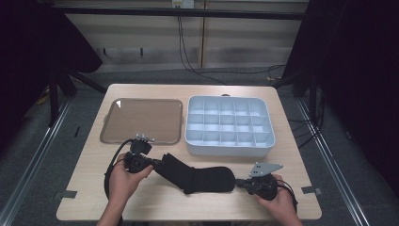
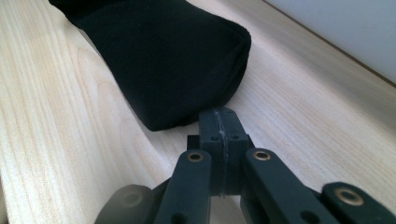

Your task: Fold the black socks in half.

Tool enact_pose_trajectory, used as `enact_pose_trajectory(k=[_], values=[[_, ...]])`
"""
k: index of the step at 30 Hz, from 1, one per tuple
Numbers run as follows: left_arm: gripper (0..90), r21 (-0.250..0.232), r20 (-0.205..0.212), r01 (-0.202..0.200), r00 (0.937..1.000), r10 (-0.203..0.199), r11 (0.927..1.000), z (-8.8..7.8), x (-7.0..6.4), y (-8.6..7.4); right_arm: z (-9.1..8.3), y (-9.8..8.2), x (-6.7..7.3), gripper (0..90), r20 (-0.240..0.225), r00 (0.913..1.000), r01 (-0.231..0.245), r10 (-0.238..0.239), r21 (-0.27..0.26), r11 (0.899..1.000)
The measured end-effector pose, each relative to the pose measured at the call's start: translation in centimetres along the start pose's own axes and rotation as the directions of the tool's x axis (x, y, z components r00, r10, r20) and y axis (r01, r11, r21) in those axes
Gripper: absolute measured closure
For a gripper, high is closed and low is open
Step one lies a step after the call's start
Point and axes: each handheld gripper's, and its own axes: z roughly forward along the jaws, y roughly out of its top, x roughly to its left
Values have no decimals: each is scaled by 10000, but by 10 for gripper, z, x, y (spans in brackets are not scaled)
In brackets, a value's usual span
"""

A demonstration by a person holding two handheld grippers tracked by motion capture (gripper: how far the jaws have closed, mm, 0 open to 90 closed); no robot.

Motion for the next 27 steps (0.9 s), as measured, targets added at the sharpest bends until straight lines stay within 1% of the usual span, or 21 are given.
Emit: enact_pose_trajectory(k=[4, 5, 6, 10, 12, 14, 15, 16, 18, 20, 21, 24, 26, 27], values=[[814, 15, 53, -4, 10000, 4, 10000, 0, -3, 2, 0, 0, 1, 900, -27, 10000, 16, -16, -1, 10000], [814, 34, 82, -3, 10000, 2, 10000, 0, -4, 2, 0, 0, 1, 900, 26, 10000, 17, -17, 30, 10000], [814, 77, 93, -77, 9999, 77, 9999, -1, -4, 3, 0, 0, 1, 900, 30, 10000, -7, 7, 36, 10000], [819, 116, 139, 35, 9999, -37, 9999, -2, -6, 4, 0, 1, 2, 900, 1, 10000, 9, -9, 38, 10000], [821, 177, 144, -14, 9999, 11, 9998, -2, -6, 5, 1, 1, 2, 900, 13, 10000, 54, -54, 50, 10000], [822, 151, 206, 51, 9998, -54, 9999, -3, -7, 6, 1, 1, 2, 900, -7, 10000, 68, -68, 60, 10000], [823, 187, 252, -44, 9997, 40, 9998, -5, -7, 7, 1, 1, 2, 900, -15, 10000, 25, -25, 46, 10000], [823, 112, 253, 56, 9997, -59, 9999, -5, -8, 7, 1, 1, 2, 900, -17, 10000, 25, -25, 54, 10000], [824, 63, 355, 27, 9994, -29, 10000, -8, -10, 10, 1, 1, 2, 900, -41, 10000, 13, -13, 42, 10000], [824, 45, 339, -5, 9994, 4, 10000, -8, -11, 11, 1, 1, 1, 900, -21, 10000, 3, -3, 69, 10000], [824, 95, 399, -23, 9992, 19, 10000, -9, -13, 12, 1, 2, 1, 900, -20, 10000, 51, -51, 65, 10000], [824, 171, 309, -144, 9994, 138, 9997, -9, -16, 15, 1, 2, 2, 900, -44, 10000, 9, -8, 73, 10000], [824, 194, 378, -121, 9992, 114, 9997, -9, -17, 15, 1, 2, 2, 900, -52, 10000, 17, -17, 93, 10000], [824, 240, 387, -237, 9990, 228, 9994, -10, -18, 16, 1, 2, 2, 900, -49, 10000, 38, -37, 108, 9999]])
